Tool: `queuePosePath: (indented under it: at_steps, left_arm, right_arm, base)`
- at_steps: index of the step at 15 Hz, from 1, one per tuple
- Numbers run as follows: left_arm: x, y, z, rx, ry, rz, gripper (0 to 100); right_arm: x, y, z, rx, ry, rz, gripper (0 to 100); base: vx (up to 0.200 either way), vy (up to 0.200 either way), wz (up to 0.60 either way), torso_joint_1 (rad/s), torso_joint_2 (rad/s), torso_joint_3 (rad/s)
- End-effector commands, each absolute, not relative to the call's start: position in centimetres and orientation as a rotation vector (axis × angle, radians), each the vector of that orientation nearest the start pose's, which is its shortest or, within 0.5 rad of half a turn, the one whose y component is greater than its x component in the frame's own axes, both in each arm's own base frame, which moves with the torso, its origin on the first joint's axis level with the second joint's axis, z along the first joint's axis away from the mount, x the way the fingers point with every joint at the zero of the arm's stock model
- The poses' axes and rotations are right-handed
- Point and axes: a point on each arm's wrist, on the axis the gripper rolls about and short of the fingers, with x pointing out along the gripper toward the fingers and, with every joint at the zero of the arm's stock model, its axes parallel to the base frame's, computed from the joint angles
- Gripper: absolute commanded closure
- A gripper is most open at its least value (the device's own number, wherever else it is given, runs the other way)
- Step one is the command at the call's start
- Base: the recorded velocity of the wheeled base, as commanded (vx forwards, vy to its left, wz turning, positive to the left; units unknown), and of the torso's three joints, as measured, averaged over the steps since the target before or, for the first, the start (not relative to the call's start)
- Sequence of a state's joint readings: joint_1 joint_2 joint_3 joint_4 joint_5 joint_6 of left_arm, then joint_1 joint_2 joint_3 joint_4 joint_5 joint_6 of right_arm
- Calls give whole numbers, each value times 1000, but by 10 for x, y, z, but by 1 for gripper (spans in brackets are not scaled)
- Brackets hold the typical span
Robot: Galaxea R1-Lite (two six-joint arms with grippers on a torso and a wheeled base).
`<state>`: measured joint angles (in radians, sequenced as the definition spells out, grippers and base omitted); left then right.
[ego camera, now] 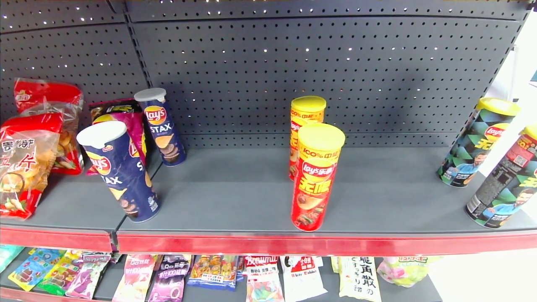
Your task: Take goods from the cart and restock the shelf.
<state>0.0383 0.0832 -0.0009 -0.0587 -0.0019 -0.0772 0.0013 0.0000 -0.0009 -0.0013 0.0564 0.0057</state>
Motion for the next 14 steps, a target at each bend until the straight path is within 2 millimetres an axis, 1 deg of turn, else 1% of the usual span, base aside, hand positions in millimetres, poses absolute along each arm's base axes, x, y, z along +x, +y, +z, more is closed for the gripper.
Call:
queuePosePath:
  at_steps: [1, 2, 4, 7, 9, 10, 11, 12, 13, 14]
  left_arm:
    - [-16, -1, 83, -80, 15, 47, 0]
    - [-22, -2, 82, -45, -40, -118, 0]
    - [-23, -5, 81, 36, -54, -219, 0]
    - [-23, -1, 81, -22, -53, -42, 0]
    - [-23, -1, 81, -27, -53, -41, 0]
    - [-23, -1, 81, -25, -53, -48, 0]
    - [-23, -2, 81, -23, -53, -80, 0]
    - [-23, -3, 81, 1, -53, -144, 0]
    - [-23, -3, 81, 10, -54, -149, 0]
    - [-23, -3, 81, 55, -54, -134, 0]
  right_arm:
    - [-23, 1, 76, 6, -3, 58, 0]
    - [-23, 1, 76, 6, -1, 58, 0]
    - [-23, 1, 76, 6, -1, 58, 0]
    - [-23, 1, 76, -8, -3, 60, 0]
    - [-23, 1, 77, 0, -15, 66, 0]
    - [-26, 2, 98, 30, -78, 112, 0]
    - [-25, 3, 129, 79, -83, 171, 0]
    - [-24, 3, 156, 90, -96, 204, 0]
    - [-23, 3, 161, 89, -96, 215, 0]
    - [-10, 5, 185, 60, -56, 315, 0]
  base:
    - [0, 0, 0, 0, 0, 0]
    - [0, 0, 0, 0, 0, 0]
    - [0, 0, 0, 0, 0, 0]
    - [0, 0, 0, 0, 0, 0]
    - [0, 0, 0, 0, 0, 0]
    - [0, 0, 0, 0, 0, 0]
    - [0, 0, 0, 0, 0, 0]
    - [0, 0, 0, 0, 0, 0]
    - [0, 0, 0, 0, 0, 0]
    - [0, 0, 0, 0, 0, 0]
